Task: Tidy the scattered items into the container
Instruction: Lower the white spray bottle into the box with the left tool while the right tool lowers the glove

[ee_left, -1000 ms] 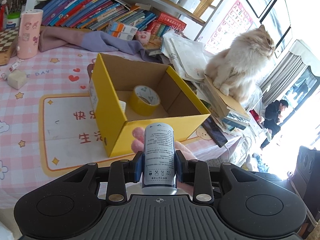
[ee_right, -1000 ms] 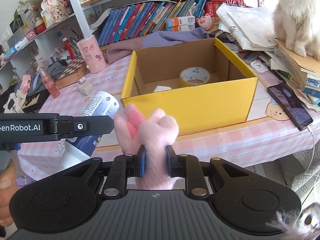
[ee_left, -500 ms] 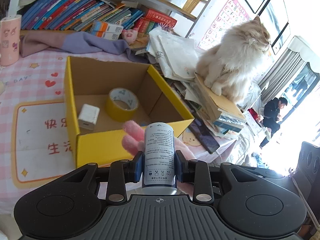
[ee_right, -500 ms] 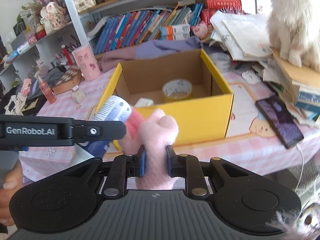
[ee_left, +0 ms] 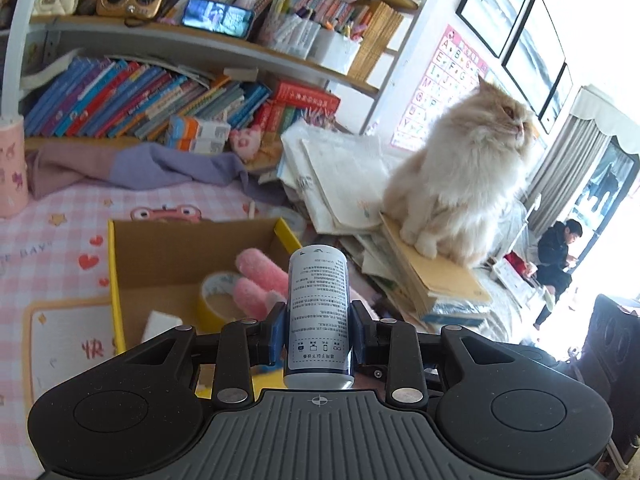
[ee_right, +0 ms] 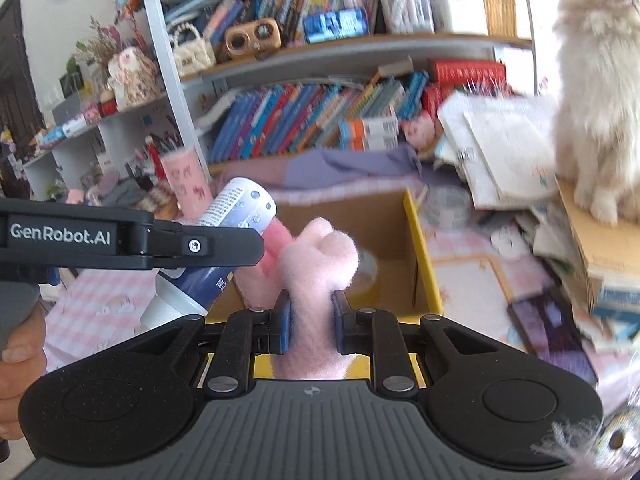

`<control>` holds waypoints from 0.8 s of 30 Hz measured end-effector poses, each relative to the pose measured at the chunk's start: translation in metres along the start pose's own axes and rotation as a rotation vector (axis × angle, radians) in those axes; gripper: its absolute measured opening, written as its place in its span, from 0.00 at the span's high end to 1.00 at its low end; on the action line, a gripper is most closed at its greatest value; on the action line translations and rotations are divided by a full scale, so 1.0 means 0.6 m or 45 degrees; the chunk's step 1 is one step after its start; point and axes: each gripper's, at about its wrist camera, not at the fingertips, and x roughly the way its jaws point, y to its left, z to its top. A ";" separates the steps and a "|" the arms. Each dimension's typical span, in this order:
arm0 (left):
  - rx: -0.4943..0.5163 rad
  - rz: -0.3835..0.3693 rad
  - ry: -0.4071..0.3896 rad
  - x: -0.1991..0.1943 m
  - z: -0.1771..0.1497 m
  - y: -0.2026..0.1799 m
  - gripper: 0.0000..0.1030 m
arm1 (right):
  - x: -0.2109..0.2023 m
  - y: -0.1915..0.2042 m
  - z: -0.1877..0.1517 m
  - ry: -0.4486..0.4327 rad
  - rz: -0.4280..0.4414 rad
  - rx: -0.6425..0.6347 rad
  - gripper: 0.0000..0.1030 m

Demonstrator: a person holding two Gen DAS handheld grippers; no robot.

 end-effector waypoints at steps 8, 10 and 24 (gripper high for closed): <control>0.034 0.108 -0.059 0.033 0.040 0.008 0.70 | 0.066 -0.017 0.036 -0.042 0.027 -0.016 0.81; 0.039 0.153 -0.044 0.051 0.041 0.019 0.70 | 0.089 -0.024 0.037 -0.027 0.012 -0.023 0.81; 0.114 0.315 0.205 0.180 0.013 0.081 0.70 | 0.227 -0.042 0.015 0.227 0.047 -0.109 0.80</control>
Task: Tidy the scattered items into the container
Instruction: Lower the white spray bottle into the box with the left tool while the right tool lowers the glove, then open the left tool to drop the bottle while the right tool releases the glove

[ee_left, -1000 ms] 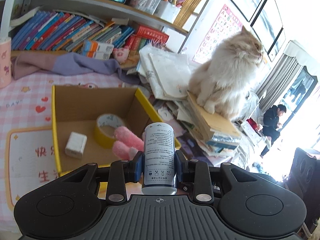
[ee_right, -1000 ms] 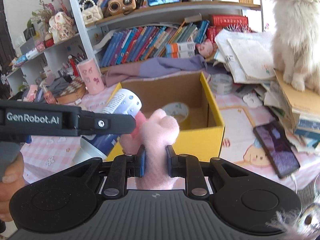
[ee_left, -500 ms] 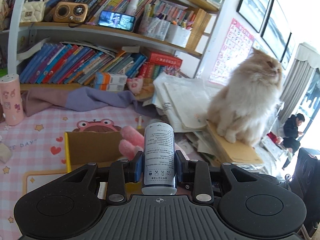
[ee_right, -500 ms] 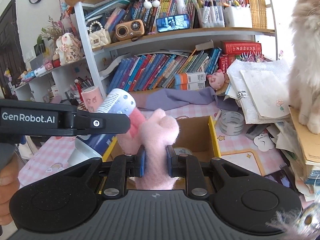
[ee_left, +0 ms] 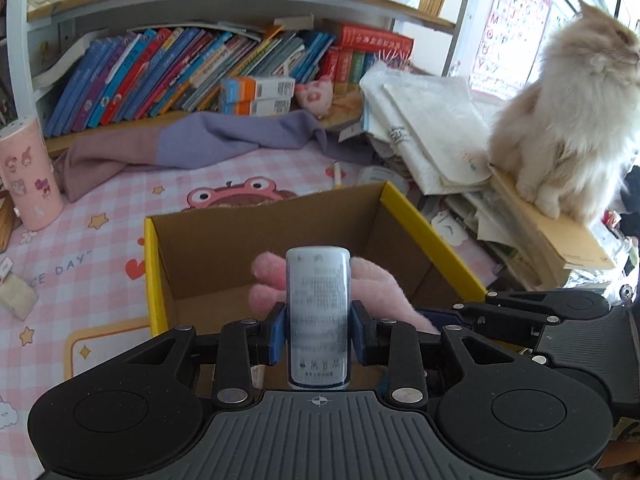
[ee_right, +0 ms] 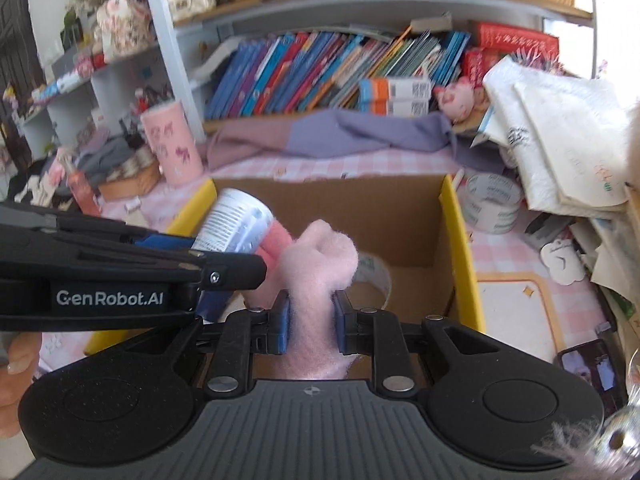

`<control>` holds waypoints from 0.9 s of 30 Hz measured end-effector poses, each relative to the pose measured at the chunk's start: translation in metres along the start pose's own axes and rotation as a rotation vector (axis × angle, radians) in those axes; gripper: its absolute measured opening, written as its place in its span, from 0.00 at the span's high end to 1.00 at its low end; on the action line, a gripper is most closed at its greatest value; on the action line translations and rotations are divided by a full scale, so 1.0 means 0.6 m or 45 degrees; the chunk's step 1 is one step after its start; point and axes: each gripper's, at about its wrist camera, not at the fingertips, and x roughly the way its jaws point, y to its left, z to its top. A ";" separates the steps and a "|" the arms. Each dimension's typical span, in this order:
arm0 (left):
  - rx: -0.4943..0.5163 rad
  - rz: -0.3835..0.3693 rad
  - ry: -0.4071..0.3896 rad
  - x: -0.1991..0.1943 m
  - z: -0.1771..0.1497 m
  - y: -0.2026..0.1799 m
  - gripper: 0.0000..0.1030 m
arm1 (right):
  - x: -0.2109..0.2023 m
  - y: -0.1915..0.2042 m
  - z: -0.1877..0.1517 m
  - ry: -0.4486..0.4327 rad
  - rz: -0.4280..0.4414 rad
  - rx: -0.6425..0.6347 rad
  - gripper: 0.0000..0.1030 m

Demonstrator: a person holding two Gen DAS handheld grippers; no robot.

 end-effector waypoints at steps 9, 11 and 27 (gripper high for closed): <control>-0.036 0.044 0.084 0.035 -0.024 0.014 0.69 | 0.041 -0.013 -0.015 0.134 -0.028 -0.034 0.79; -0.037 0.045 0.096 0.039 -0.028 0.015 0.69 | 0.045 -0.014 -0.019 0.149 -0.024 -0.033 0.78; 0.009 0.061 -0.138 -0.031 -0.015 -0.005 0.35 | 0.011 -0.010 -0.009 0.055 -0.009 -0.028 0.54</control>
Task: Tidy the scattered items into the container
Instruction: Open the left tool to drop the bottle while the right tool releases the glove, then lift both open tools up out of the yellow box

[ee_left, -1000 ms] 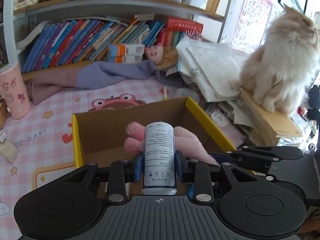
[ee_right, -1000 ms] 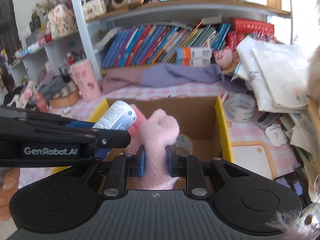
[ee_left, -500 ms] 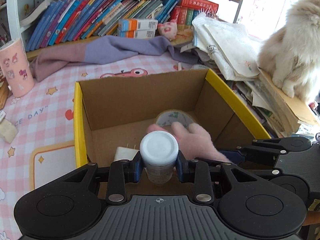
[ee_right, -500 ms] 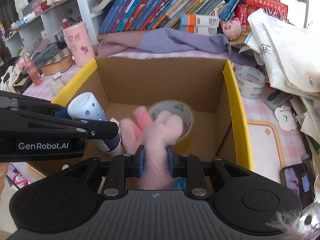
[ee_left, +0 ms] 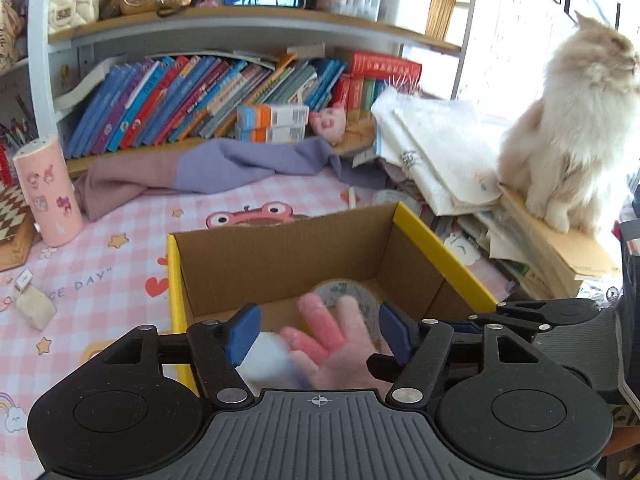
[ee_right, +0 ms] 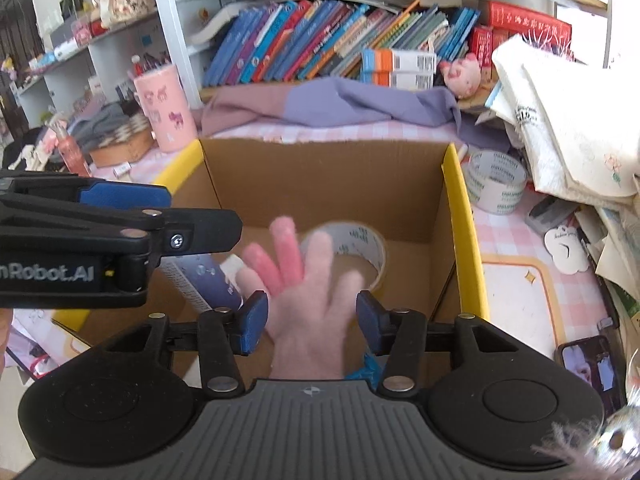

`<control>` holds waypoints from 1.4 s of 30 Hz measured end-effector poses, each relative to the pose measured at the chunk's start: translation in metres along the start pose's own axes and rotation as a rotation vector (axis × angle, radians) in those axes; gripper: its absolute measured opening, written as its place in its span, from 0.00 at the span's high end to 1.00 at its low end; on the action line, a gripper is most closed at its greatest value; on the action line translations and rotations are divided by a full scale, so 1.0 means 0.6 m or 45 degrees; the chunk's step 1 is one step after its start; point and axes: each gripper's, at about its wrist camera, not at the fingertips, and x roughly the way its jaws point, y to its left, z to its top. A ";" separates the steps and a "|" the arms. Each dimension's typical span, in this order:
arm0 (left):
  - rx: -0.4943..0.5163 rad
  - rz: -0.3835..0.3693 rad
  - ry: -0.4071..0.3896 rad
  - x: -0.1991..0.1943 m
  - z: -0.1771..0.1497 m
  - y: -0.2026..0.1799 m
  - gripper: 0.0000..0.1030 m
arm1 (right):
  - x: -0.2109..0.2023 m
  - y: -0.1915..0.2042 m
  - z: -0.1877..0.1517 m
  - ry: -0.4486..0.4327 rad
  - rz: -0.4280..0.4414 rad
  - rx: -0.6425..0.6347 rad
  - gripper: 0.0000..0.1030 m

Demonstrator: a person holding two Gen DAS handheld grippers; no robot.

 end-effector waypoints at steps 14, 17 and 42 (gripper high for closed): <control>-0.092 0.092 -0.063 -0.062 -0.027 0.020 0.29 | -0.051 0.010 -0.013 -0.133 -0.072 0.073 0.52; -0.126 0.111 -0.077 -0.077 -0.036 0.031 0.28 | -0.064 0.011 -0.017 -0.164 -0.093 0.094 0.52; -0.070 0.095 -0.079 -0.154 -0.118 0.088 0.28 | -0.116 0.115 -0.090 -0.222 -0.291 0.198 0.49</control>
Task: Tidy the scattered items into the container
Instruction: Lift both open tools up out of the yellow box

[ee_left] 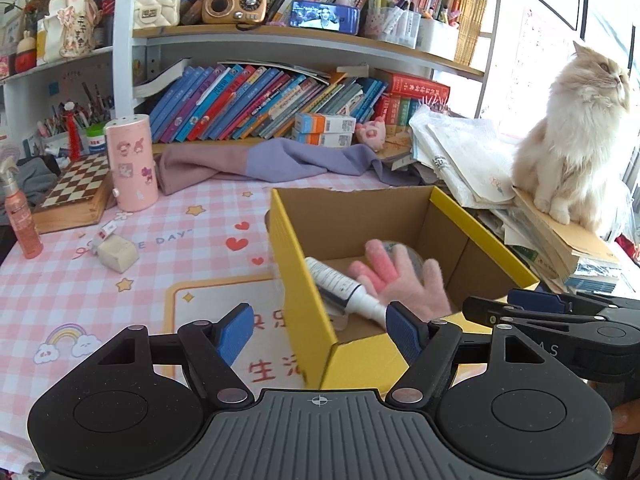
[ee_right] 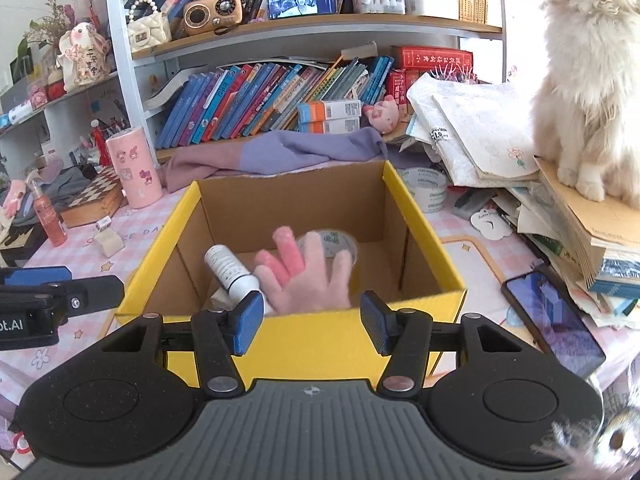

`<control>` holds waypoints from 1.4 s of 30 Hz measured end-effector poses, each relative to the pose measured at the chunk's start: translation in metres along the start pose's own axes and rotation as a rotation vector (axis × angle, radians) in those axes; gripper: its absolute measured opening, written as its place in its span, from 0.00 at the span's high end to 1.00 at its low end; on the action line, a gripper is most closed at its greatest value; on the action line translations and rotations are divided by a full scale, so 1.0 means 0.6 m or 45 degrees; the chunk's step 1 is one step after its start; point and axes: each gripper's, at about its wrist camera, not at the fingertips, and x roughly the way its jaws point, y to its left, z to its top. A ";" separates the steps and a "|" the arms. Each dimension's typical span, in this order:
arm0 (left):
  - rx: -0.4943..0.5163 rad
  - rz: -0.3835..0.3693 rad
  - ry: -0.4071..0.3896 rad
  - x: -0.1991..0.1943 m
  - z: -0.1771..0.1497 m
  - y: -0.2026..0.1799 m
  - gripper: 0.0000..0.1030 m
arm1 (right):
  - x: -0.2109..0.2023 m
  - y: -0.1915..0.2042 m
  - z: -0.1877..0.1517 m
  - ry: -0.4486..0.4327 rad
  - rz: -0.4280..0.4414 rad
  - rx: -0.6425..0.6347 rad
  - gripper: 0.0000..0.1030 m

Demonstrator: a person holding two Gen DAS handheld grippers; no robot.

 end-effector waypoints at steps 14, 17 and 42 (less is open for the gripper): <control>-0.036 0.006 0.036 -0.030 -0.033 0.078 0.27 | -0.012 0.083 -0.041 0.069 -0.028 -0.018 0.49; -0.039 0.005 0.046 -0.035 -0.040 0.089 0.27 | -0.013 0.099 -0.049 0.083 -0.034 -0.017 0.48; -0.005 0.011 0.138 -0.078 -0.089 0.168 0.27 | -0.025 0.222 -0.101 0.154 0.018 -0.038 0.45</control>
